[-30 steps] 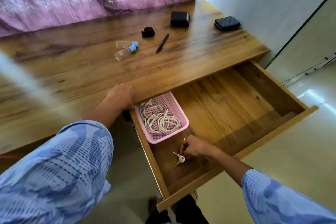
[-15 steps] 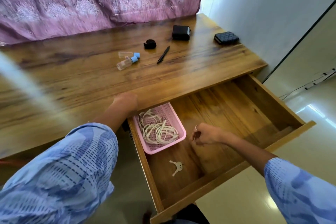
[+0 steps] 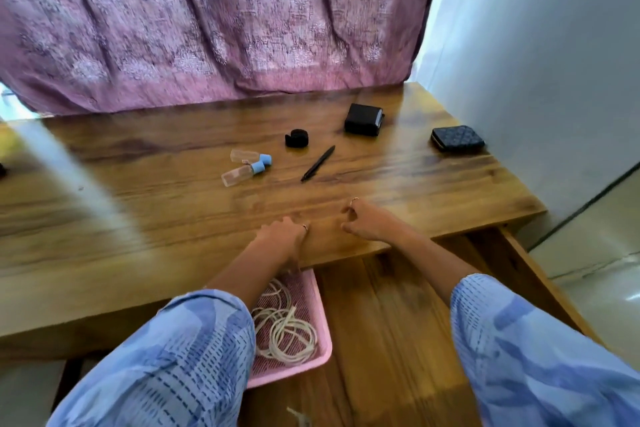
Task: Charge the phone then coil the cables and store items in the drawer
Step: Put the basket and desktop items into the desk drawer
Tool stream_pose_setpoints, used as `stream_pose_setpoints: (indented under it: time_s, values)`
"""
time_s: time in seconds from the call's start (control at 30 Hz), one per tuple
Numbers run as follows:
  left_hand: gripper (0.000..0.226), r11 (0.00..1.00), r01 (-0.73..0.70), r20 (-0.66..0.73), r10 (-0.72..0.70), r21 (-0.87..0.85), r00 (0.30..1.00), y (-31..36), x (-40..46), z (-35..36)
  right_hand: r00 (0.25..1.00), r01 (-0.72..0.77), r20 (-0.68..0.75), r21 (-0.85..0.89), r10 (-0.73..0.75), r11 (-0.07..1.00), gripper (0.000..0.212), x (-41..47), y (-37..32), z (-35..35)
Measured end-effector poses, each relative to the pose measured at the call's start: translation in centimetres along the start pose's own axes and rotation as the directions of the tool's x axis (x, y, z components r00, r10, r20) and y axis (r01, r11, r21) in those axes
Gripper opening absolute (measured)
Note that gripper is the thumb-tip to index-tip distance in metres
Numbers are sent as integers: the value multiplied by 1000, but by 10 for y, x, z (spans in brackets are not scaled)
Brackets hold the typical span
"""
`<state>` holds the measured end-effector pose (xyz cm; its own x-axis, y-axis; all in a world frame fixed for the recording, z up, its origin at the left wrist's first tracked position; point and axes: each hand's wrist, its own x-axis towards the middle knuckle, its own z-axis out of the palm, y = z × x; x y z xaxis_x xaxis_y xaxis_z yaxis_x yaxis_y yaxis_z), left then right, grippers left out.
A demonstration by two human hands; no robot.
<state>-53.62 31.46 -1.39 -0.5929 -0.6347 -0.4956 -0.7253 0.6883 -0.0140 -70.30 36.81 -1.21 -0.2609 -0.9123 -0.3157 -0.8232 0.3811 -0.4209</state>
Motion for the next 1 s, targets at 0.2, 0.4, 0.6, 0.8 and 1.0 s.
stream_pose_setpoints:
  time_s: [0.2,0.4,0.6,0.8,1.0]
  values:
    - [108,995,35,111,-46,96,993,8,15,-19,1000,-13,5,7,13,1000,56,82,-7,-9]
    - [108,991,52,156,-71,122,985,11,16,-25,999,28,26,-63,-26,998,49,135,-29,-13]
    - [107,989,35,75,-46,140,996,8,13,-19,994,71,-88,21,-69,997,36,146,-41,-16]
    - [114,988,54,50,-62,145,997,9,12,-19,994,40,-103,84,-31,996,7,120,-22,-4]
    - [121,985,48,47,-57,167,997,7,10,-14,984,168,59,58,-171,984,13,49,1,9]
